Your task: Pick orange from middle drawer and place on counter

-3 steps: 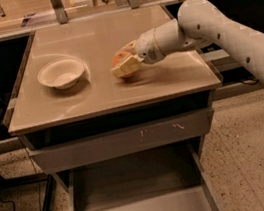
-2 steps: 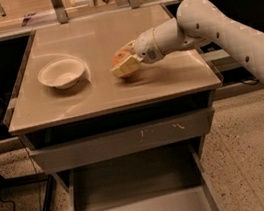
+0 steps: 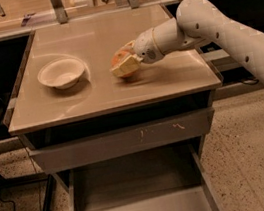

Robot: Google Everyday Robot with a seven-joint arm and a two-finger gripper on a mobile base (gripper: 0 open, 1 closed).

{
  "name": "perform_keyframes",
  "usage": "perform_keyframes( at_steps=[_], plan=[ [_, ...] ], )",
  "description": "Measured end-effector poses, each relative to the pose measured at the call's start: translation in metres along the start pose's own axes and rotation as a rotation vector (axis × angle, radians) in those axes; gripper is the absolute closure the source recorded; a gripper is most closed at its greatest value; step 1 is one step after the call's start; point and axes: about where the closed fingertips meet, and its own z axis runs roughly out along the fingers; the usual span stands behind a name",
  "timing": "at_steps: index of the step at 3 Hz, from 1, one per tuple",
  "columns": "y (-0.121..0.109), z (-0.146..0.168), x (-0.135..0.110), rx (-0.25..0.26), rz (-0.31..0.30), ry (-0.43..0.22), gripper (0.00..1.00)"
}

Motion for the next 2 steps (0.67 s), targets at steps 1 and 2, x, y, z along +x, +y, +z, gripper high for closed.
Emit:
perform_keyframes(
  at_steps=[1,2],
  plan=[
    [0.0,0.0,0.0,0.0,0.0,0.0,0.36],
    [0.0,0.0001,0.0,0.0,0.0,0.0,0.13]
  ],
)
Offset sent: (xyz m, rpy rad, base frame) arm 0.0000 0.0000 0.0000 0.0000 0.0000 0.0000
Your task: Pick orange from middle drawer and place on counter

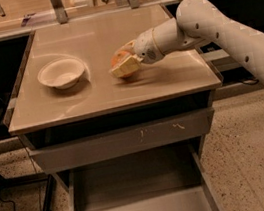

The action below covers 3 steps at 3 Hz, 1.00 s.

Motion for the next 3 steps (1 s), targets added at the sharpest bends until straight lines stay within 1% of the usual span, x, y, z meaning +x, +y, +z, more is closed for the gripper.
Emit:
perform_keyframes(
  at_steps=[1,2,3],
  plan=[
    [0.0,0.0,0.0,0.0,0.0,0.0,0.0],
    [0.0,0.0,0.0,0.0,0.0,0.0,0.0],
    [-0.001,-0.02,-0.027,0.074,-0.057,0.022,0.0]
  ],
)
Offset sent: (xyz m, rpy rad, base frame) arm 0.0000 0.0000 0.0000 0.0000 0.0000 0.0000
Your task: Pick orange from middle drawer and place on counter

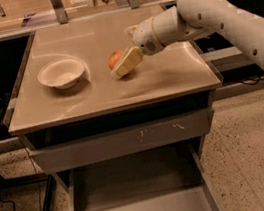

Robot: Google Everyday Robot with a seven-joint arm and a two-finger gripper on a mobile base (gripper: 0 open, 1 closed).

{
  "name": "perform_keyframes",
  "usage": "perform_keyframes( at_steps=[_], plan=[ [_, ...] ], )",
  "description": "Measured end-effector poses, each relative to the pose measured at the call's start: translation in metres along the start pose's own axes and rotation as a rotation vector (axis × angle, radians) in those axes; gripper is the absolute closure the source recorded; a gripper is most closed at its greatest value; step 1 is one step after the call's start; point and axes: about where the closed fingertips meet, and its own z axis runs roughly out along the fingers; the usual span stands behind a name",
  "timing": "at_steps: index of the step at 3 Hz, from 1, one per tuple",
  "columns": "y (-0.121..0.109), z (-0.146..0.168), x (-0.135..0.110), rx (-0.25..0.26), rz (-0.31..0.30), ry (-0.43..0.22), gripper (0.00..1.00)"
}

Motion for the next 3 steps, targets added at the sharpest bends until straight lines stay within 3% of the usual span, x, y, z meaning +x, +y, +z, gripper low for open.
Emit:
perform_keyframes(
  at_steps=[2,3],
  plan=[
    [0.01,-0.093,-0.072,0.27,-0.15,0.073,0.0],
    [0.014,-0.095,-0.082,0.276,-0.166,0.069,0.0]
  ],
)
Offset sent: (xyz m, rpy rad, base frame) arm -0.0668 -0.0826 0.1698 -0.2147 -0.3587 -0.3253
